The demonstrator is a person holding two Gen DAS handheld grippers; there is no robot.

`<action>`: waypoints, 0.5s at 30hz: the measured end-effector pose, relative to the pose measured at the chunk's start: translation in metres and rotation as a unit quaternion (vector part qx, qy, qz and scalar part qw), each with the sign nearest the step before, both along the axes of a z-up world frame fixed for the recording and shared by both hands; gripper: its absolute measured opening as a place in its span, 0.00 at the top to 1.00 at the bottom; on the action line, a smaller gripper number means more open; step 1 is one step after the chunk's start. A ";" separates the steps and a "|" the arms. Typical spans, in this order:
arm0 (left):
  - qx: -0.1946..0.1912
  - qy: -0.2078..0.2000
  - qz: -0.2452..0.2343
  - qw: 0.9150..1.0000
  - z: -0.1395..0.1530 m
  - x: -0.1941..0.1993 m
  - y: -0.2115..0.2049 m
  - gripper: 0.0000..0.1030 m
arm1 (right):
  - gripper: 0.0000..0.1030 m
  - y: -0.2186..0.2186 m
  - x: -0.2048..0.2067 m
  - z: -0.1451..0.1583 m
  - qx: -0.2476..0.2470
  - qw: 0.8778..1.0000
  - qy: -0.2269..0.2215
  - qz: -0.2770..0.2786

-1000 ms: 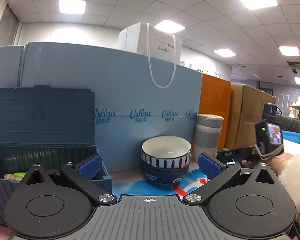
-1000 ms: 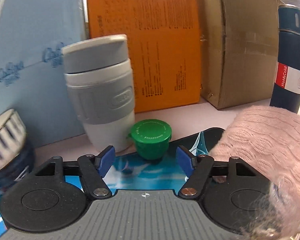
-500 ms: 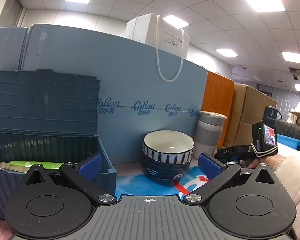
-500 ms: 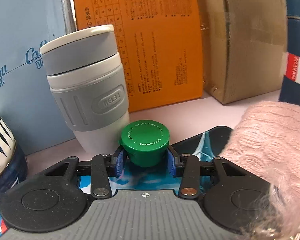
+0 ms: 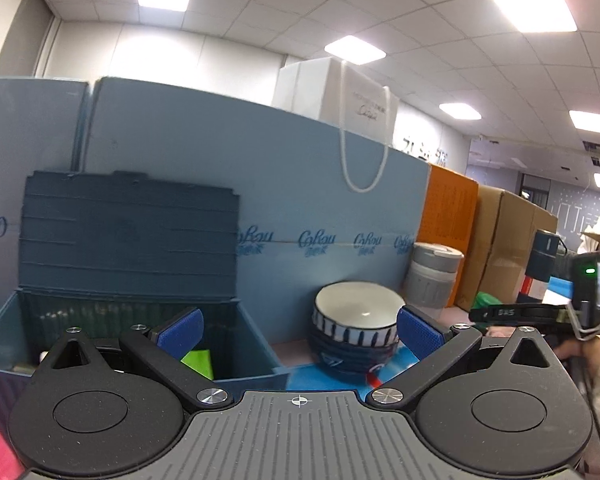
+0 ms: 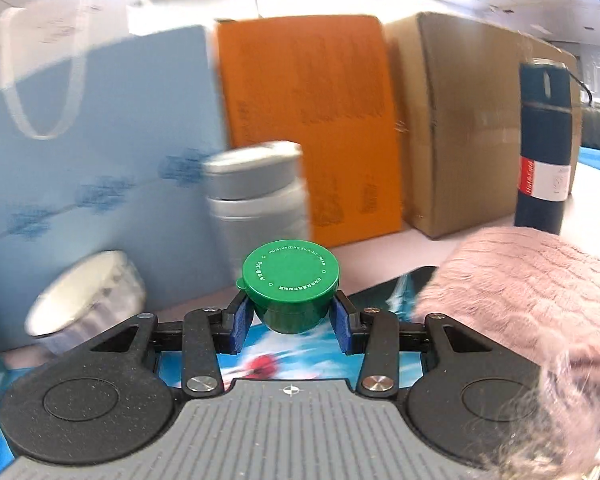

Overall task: Organize rigid objects
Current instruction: 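Carry the green jar into the blue box and open the right tool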

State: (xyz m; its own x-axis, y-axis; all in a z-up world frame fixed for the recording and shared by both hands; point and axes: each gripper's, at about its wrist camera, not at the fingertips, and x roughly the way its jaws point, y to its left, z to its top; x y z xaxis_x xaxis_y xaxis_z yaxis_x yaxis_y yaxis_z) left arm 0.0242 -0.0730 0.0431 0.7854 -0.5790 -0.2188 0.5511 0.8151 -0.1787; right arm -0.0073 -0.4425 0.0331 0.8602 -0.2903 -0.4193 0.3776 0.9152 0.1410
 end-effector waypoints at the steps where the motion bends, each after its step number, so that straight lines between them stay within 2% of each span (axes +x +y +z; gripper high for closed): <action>1: 0.000 0.005 -0.001 1.000 0.001 0.001 0.005 0.00 | 0.62 0.011 -0.005 0.003 -0.001 1.000 -0.003 0.009; 7: -0.015 0.018 0.021 1.000 0.010 0.005 0.045 0.00 | 0.62 0.084 -0.027 0.024 -0.022 0.997 -0.032 0.071; 12: -0.025 0.028 0.044 0.998 0.019 0.009 0.078 0.00 | 0.62 0.124 -0.024 0.042 0.012 0.991 -0.056 0.117; 15: -0.029 0.037 0.058 0.997 0.022 0.014 0.099 0.00 | 0.62 0.154 -0.020 0.051 0.016 0.987 -0.063 0.150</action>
State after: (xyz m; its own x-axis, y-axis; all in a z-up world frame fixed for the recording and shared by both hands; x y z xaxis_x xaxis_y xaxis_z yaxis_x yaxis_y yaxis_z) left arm 0.0387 0.0257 0.0653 0.8309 -0.4983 -0.2478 0.4371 0.8599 -0.2635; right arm -0.0275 -0.2885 0.0840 0.9512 -0.0028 -0.3085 0.0677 0.9775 0.1997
